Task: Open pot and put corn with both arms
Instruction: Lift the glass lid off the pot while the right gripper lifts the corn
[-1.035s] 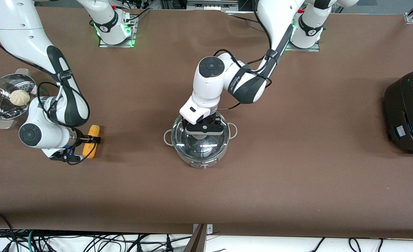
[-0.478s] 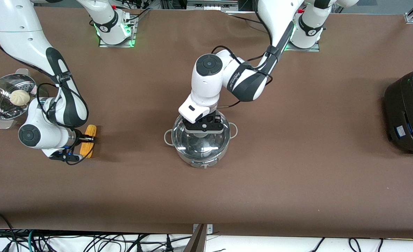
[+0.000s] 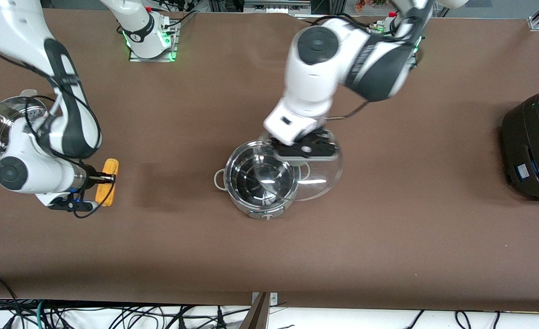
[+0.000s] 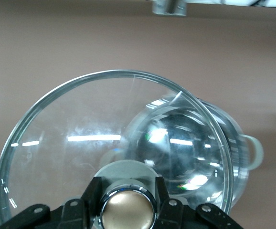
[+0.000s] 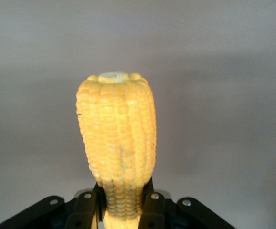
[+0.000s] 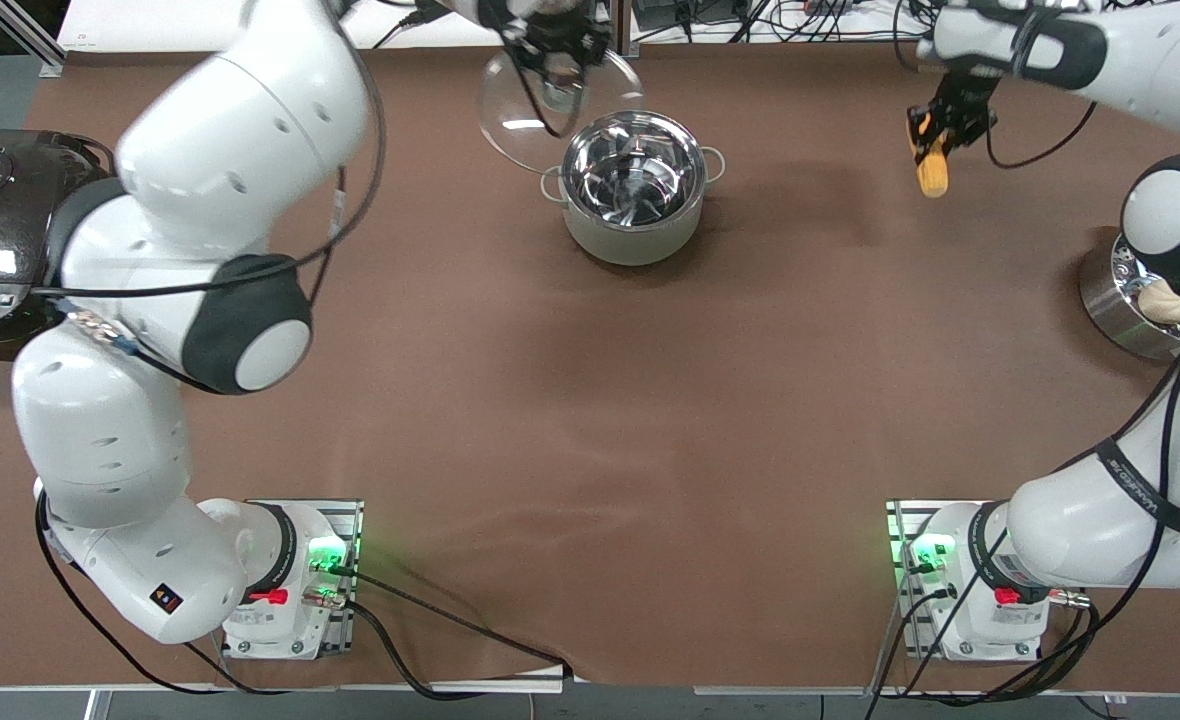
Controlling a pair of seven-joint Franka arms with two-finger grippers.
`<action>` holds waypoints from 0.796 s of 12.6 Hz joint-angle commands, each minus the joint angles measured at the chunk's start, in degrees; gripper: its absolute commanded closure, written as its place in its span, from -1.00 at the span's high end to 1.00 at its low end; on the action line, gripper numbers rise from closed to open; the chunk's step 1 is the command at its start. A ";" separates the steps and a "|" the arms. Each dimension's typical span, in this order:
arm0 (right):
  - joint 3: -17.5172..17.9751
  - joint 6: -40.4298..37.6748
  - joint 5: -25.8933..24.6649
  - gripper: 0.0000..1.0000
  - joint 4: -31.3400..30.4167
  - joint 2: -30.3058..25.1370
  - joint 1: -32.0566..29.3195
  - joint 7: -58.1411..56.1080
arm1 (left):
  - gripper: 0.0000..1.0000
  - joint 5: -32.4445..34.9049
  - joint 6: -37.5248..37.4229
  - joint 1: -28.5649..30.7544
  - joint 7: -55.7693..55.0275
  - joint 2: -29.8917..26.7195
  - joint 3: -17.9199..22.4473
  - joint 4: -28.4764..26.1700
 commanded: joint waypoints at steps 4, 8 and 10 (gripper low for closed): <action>16.66 -12.69 2.97 -0.90 14.21 -4.63 0.18 12.16 | -0.95 0.31 -4.39 18.43 27.39 -6.28 -0.97 -11.48; 20.91 0.55 2.63 -0.90 15.37 0.01 11.05 26.41 | -0.97 0.31 3.58 25.74 37.08 -6.98 -1.06 -21.65; 20.65 7.76 2.27 -0.90 15.46 3.61 16.16 30.72 | -0.97 0.22 9.99 26.89 38.14 -7.50 -1.14 -29.55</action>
